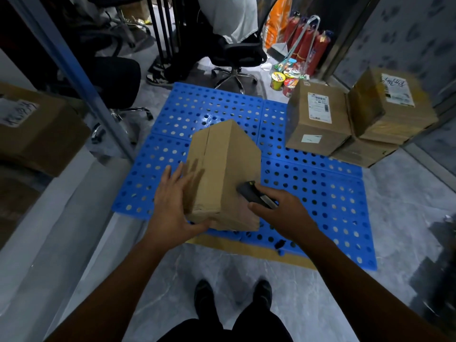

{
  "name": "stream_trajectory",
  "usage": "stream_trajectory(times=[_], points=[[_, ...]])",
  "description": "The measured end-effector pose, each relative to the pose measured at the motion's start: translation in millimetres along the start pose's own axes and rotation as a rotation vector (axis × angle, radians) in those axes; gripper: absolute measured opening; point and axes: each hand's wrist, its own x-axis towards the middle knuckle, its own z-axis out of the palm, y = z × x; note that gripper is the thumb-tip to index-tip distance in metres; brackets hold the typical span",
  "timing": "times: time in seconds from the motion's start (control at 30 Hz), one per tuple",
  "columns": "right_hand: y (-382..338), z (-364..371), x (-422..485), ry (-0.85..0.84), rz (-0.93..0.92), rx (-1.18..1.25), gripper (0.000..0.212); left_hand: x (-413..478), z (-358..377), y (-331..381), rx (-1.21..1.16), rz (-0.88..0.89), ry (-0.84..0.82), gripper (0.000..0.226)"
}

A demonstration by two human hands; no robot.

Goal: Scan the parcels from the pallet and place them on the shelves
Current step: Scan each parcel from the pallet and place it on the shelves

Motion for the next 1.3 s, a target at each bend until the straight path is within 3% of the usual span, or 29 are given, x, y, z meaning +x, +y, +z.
stream_trajectory(times=[0.13, 0.23, 0.43, 0.57, 0.73, 0.87, 1.0, 1.3], points=[[0.1, 10.6, 2.0, -0.007, -0.025, -0.052, 0.066, 12.7, 8.2, 20.3, 0.117, 0.049, -0.17, 0.102], [3.3, 7.5, 4.7, 0.024, -0.006, -0.02, 0.066, 10.9, 12.6, 11.1, -0.005, -0.035, -0.084, 0.086], [20.1, -11.3, -1.1, 0.193, 0.073, 0.024, 0.064, -19.0, 24.9, -19.2, -0.426, -0.332, 0.103, 0.088], [22.5, -14.2, -6.6, 0.127, 0.068, 0.074, 0.062, -26.5, 35.1, -30.1, -0.542, -0.424, 0.134, 0.09], [6.3, -4.5, -3.6, 0.057, -0.021, 0.044, 0.063, -33.2, 39.4, -37.3, -0.423, -0.377, 0.001, 0.099], [-3.8, -1.9, -3.2, 0.048, -0.045, -0.023, 0.063, -15.9, 25.4, -26.3, -0.132, -0.162, 0.045, 0.102], [-20.5, 6.0, -0.5, 0.003, -0.081, -0.152, 0.066, 6.0, 17.7, 0.7, -0.095, -0.095, 0.016, 0.121], [-46.5, -2.6, 14.8, -0.11, -0.135, -0.307, 0.068, -3.4, 1.5, -10.1, -0.277, -0.294, 0.124, 0.103]])
